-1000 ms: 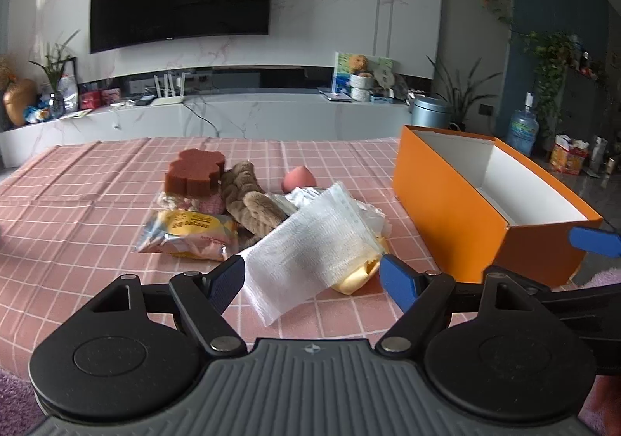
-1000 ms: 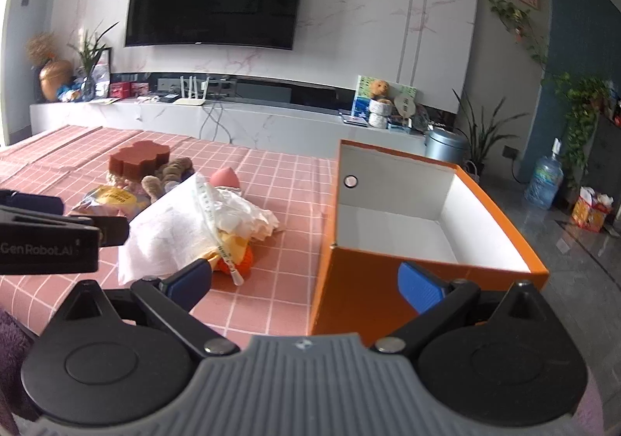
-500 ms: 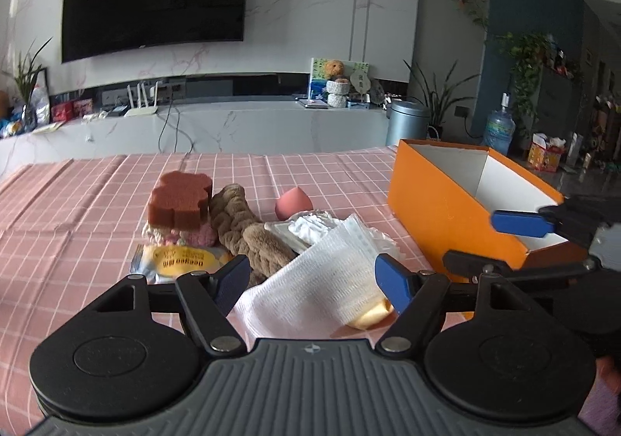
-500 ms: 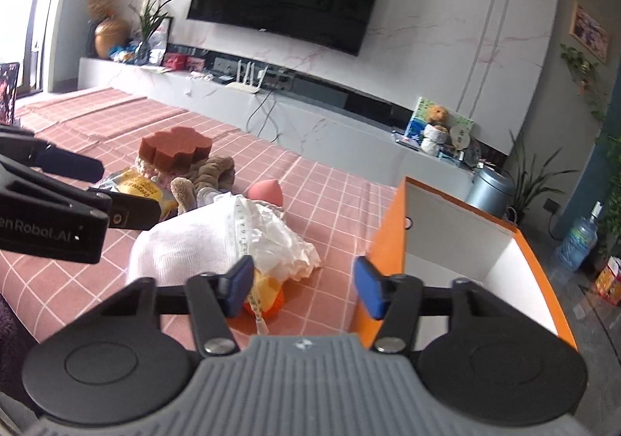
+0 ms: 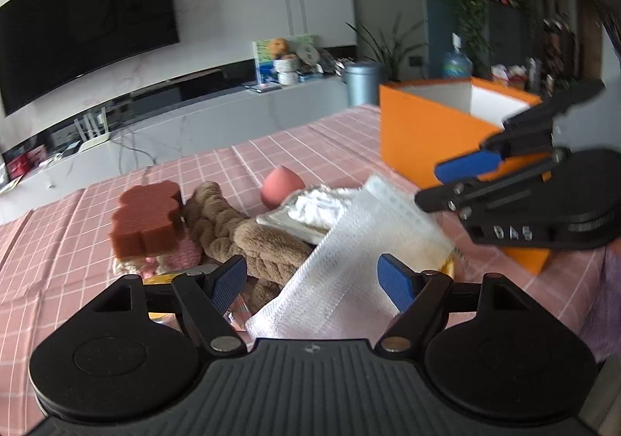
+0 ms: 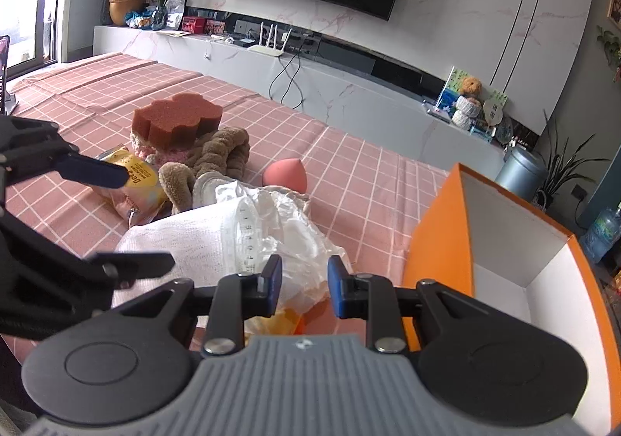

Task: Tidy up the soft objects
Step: 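Grasp the white mesh bag with the left tool while the right tool grasps the white plastic bag, then carry the mesh bag and plastic bag over the orange box with both tools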

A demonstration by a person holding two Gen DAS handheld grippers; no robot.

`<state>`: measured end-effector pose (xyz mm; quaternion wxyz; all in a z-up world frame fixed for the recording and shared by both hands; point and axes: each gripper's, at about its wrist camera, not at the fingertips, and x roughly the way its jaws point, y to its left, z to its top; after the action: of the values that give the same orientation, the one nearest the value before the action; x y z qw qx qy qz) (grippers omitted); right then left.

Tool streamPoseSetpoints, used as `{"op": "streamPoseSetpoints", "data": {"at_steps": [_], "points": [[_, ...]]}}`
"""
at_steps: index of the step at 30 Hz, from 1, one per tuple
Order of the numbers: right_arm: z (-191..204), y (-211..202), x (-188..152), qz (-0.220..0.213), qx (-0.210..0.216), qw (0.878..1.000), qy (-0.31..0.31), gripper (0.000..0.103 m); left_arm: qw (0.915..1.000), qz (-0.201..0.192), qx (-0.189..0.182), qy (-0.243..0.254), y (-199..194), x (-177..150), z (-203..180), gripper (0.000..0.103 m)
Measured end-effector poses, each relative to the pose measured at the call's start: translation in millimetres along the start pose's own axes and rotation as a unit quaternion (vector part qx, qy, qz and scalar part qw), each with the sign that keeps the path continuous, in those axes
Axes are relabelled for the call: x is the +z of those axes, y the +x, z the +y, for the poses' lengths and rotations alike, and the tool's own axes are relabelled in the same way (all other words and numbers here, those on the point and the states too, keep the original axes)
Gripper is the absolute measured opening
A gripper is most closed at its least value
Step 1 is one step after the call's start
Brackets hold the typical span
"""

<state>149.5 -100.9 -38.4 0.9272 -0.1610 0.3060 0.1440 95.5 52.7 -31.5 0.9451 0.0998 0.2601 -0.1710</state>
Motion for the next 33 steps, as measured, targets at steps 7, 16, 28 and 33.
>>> {"op": "streamPoseSetpoints", "data": {"at_steps": [7, 16, 28, 33], "points": [[3.2, 19.1, -1.0, 0.014, 0.016, 1.0, 0.0, 0.025, 0.9942, 0.027, -0.018, 0.102, 30.9, -12.2, -9.8, 0.09], [-0.2, 25.2, -1.0, 0.016, 0.026, 0.999, 0.011, 0.029, 0.9911, 0.059, -0.039, 0.113, 54.8, -17.0, -16.8, 0.046], [-11.4, 25.2, 9.8, -0.004, 0.041, 0.997, 0.064, 0.06, 0.9951, 0.068, -0.036, -0.062, 13.1, 0.1, 28.8, 0.002], [-11.5, 41.3, 22.6, 0.001, 0.048, 0.991, 0.124, 0.082, 0.9849, 0.065, -0.014, -0.16, 4.1, 8.1, 59.1, 0.002]]}}
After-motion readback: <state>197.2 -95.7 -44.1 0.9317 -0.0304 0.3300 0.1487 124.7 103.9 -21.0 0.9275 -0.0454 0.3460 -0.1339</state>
